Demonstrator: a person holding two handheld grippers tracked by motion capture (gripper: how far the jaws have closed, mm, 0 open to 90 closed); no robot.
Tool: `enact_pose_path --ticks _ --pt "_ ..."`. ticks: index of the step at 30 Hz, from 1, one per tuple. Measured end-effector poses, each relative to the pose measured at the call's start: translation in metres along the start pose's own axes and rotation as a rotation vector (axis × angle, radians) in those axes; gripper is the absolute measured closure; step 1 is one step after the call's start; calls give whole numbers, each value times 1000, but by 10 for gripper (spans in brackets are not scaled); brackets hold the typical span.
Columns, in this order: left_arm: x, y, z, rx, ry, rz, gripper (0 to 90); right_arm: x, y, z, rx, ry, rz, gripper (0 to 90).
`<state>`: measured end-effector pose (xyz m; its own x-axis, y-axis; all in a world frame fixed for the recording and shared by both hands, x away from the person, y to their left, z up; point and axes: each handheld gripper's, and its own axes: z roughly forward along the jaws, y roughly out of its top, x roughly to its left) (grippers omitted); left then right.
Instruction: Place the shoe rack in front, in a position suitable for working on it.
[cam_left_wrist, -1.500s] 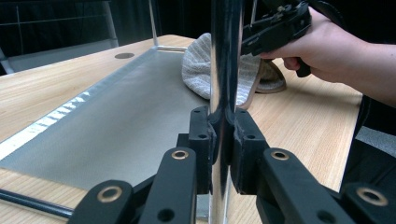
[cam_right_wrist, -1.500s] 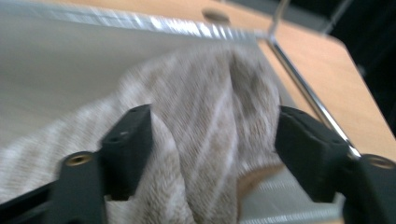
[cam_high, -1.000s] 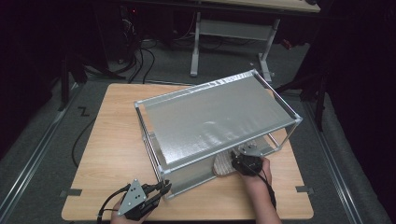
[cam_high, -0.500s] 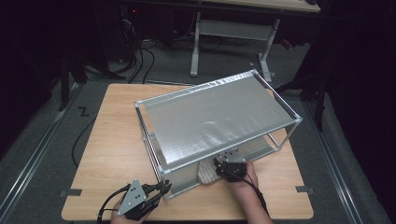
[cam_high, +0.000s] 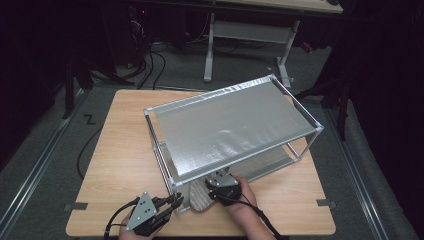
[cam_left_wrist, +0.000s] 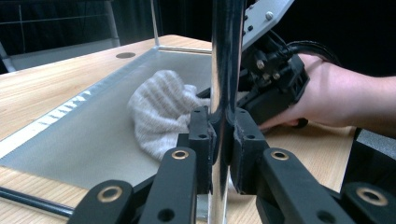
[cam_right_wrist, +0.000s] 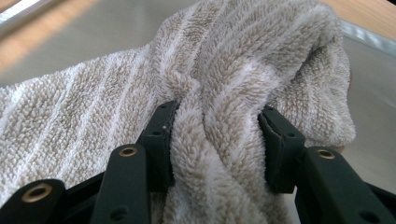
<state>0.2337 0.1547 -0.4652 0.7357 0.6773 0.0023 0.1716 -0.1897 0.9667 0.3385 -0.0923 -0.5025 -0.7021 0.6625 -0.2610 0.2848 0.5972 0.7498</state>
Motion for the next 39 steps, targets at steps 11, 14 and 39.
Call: enact_pose_path --ticks 11,14,39 --pt "0 0 0 -1 2 -2 803 43 16 3 -54 142 -63 533" --pt "0 0 0 -2 2 -3 802 50 19 2 -67 188 -67 533" --pt "-1 1 2 0 1 3 803 22 10 1 1 129 25 538"
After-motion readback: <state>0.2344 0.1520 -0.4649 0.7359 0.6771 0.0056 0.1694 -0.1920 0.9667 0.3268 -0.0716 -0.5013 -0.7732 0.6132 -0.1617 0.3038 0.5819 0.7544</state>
